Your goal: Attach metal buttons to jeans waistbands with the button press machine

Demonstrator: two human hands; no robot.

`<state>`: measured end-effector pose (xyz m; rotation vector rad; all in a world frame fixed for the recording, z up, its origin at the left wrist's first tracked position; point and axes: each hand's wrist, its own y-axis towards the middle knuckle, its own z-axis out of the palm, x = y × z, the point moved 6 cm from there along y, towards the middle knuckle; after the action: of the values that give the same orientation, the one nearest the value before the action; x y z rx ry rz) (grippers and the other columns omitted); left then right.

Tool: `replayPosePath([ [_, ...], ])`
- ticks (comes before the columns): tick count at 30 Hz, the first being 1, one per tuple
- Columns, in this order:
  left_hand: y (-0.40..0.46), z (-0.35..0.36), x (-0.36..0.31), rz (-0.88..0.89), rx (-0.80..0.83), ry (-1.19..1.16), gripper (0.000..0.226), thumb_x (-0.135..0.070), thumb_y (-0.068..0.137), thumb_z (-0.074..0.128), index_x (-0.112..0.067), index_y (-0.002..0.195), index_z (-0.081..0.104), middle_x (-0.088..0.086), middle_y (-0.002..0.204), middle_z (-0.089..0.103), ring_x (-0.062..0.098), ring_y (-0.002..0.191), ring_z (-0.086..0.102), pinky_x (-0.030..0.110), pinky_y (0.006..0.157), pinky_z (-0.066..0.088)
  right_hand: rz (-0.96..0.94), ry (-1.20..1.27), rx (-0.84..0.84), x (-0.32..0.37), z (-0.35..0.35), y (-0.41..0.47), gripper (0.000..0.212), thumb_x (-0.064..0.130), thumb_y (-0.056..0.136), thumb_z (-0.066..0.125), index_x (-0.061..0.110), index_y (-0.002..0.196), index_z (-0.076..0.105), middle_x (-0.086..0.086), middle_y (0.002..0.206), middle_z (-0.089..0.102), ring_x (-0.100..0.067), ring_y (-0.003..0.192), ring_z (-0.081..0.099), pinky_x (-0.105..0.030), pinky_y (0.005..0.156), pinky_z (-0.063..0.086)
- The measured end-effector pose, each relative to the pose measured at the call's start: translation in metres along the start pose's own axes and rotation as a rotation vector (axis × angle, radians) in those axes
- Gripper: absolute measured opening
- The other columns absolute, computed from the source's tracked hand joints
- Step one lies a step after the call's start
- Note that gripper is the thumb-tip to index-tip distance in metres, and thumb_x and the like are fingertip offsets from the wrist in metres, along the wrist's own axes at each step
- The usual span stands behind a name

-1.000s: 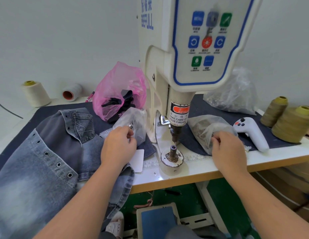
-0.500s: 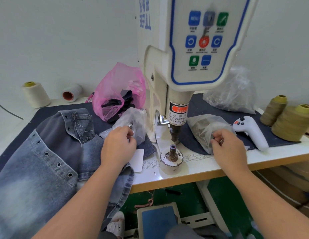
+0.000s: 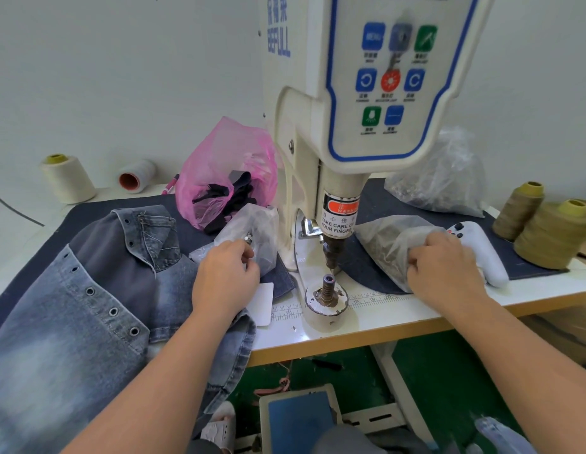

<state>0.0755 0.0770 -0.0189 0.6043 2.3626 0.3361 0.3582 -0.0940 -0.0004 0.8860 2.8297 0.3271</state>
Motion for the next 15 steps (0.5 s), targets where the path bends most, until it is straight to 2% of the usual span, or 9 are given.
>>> replayPosePath([
  [2,0.000,-0.001,0.000,-0.001,-0.003,0.000,0.015,-0.013,0.088,0.055,-0.013,0.099,0.066,0.000,0.093,0.064,0.022,0.086,0.057,0.038,0.072,0.048,-0.028,-0.012,0.068,0.001,0.001,0.003,0.025,0.024,0.095,0.048,0.024,0.099,0.073,0.002,0.104,0.055,-0.021,0.100,0.050,-0.033,0.076,0.039],
  [5,0.000,-0.001,-0.001,0.004,-0.004,-0.001,0.015,-0.012,0.087,0.055,-0.013,0.098,0.066,0.001,0.093,0.065,0.023,0.086,0.057,0.040,0.074,0.049,-0.016,0.061,0.156,-0.001,0.004,0.007,0.024,0.020,0.095,0.050,0.017,0.085,0.072,0.002,0.083,0.060,-0.017,0.077,0.057,-0.029,0.062,0.046],
  [7,0.000,0.000,-0.001,0.005,-0.005,0.004,0.016,-0.012,0.087,0.056,-0.012,0.099,0.067,0.002,0.094,0.065,0.023,0.088,0.058,0.039,0.074,0.048,0.027,0.125,0.230,0.000,0.008,0.010,0.024,0.013,0.095,0.051,0.013,0.075,0.064,0.001,0.072,0.057,-0.016,0.068,0.054,-0.026,0.057,0.042],
  [10,0.000,0.000,0.001,-0.001,-0.008,0.009,0.018,-0.012,0.087,0.055,-0.013,0.100,0.067,0.001,0.095,0.066,0.023,0.089,0.057,0.035,0.073,0.044,0.036,0.106,0.275,0.005,0.009,0.012,0.016,0.011,0.096,0.050,0.009,0.086,0.063,-0.002,0.077,0.056,-0.020,0.074,0.054,-0.030,0.065,0.041],
  [15,0.000,0.001,0.001,0.001,-0.006,0.005,0.018,-0.012,0.088,0.055,-0.013,0.100,0.067,0.001,0.095,0.066,0.023,0.088,0.057,0.035,0.073,0.045,-0.017,0.141,0.149,0.010,-0.003,0.008,0.011,0.013,0.095,0.048,0.012,0.086,0.054,-0.007,0.082,0.056,-0.026,0.076,0.057,-0.039,0.066,0.049],
])
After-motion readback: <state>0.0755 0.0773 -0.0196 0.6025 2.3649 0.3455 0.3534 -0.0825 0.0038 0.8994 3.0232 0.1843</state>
